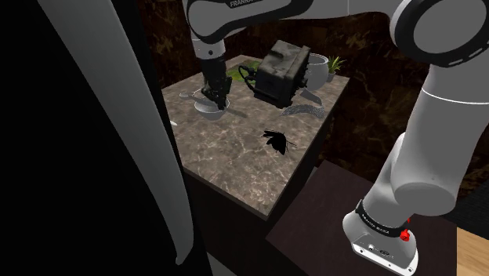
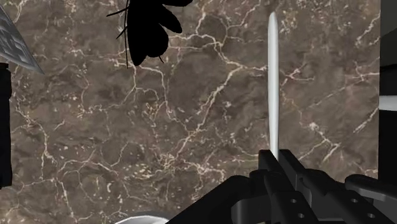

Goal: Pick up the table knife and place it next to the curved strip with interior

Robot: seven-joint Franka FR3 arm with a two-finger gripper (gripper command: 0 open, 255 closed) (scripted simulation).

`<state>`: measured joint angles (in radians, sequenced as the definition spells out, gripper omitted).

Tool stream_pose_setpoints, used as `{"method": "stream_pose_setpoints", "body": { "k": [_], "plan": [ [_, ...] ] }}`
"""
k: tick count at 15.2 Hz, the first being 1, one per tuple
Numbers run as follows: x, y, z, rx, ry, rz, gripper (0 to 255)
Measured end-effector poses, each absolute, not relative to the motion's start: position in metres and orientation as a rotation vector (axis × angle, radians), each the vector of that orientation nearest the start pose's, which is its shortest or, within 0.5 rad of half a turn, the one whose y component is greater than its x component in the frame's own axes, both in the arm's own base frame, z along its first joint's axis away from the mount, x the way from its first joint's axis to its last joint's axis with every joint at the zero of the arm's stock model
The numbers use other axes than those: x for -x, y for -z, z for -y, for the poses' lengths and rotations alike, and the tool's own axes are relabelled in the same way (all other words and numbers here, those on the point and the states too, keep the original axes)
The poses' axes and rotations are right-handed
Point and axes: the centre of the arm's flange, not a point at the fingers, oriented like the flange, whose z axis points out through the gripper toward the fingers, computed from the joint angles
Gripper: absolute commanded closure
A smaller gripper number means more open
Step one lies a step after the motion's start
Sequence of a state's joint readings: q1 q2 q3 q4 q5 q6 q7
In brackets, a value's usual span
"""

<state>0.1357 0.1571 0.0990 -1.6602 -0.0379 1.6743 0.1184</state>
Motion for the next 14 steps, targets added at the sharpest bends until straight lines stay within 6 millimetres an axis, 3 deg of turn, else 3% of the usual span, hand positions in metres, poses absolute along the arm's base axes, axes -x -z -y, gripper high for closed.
{"method": "stream_pose_setpoints", "body": {
  "k": [14],
  "plan": [
    [-0.481,-0.504,0.022,3.175,-0.217,0.193,255]
  ]
}}
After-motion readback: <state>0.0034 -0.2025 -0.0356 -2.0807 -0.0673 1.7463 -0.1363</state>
